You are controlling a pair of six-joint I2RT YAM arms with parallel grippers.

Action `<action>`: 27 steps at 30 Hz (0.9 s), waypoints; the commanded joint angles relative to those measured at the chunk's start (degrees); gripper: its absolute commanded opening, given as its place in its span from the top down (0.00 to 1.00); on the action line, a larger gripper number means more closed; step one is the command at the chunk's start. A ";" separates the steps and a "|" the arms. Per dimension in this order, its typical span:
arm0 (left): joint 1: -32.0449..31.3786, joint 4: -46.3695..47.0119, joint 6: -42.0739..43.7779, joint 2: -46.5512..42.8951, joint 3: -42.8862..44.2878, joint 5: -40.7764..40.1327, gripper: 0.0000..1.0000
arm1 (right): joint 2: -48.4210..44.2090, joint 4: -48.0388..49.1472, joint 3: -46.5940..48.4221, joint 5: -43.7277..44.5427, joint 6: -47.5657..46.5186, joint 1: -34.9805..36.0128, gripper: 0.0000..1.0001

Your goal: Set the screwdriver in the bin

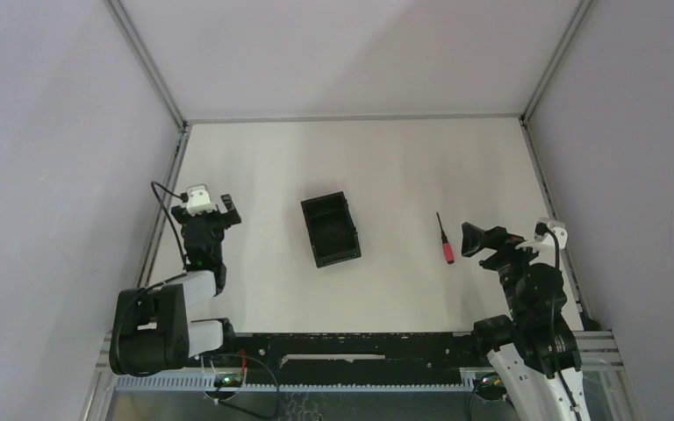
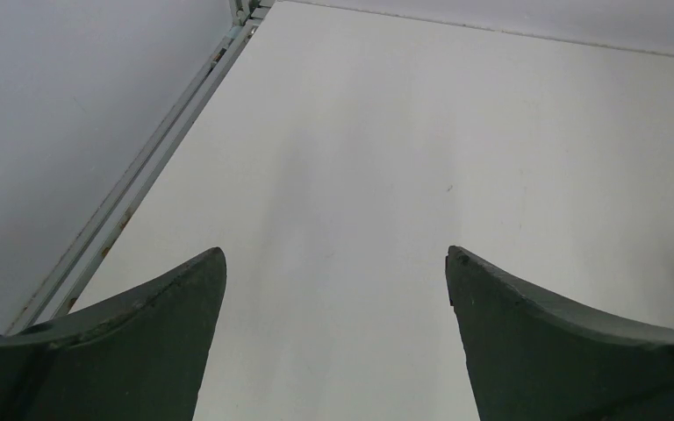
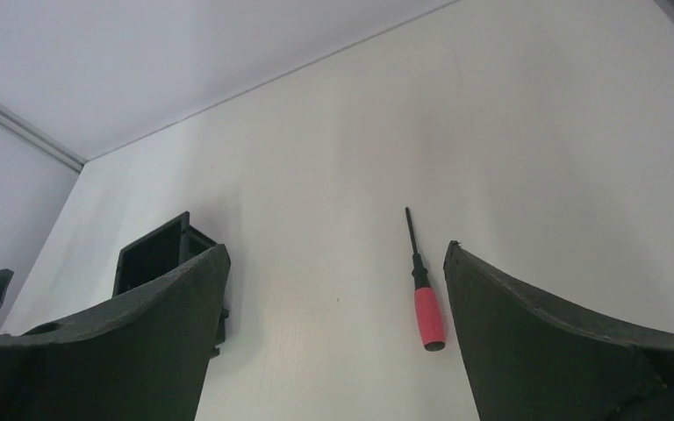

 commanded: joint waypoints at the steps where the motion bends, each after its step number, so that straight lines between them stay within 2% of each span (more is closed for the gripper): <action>1: -0.42 1.28 -0.36 -0.76 0.63 -0.10 0.00 | -0.78 4.24 1.11 2.76 0.62 0.17 0.00; 6: -0.40 1.33 -0.33 -0.72 0.58 -0.12 0.00 | 1.38 14.09 4.94 -4.96 -7.64 0.21 0.00; 9: -0.42 1.28 -0.40 -0.71 0.63 -0.11 0.00 | 11.40 13.92 13.44 -7.26 -10.10 0.14 0.00; 10: -0.36 1.28 -0.37 -0.71 0.61 -0.07 0.00 | 16.15 10.55 15.97 -6.69 -10.68 0.13 0.00; 14: -0.41 1.30 -0.41 -0.78 0.59 -0.10 0.00 | 41.89 -10.88 37.47 -3.07 -13.24 -0.04 0.04; 17: -0.46 1.28 -0.41 -0.78 0.60 -0.06 0.00 | 59.43 -27.24 47.88 4.91 -12.11 0.25 0.04; 19: -0.44 1.28 -0.35 -0.74 0.61 -0.07 0.00 | 66.69 -31.19 48.60 5.17 -11.98 -0.42 0.00; 22: -0.45 1.20 -0.38 -0.77 0.62 -0.08 0.00 | 73.60 -30.43 45.82 -5.61 -12.06 -2.76 0.01; 24: -0.43 1.26 -0.41 -0.78 0.65 -0.10 0.00 | 77.56 -28.38 43.19 -10.13 -12.28 -3.36 0.03; 27: -0.48 1.26 -0.34 -0.79 0.62 -0.07 0.00 | 84.03 -25.36 39.91 -12.45 -13.04 -3.39 0.10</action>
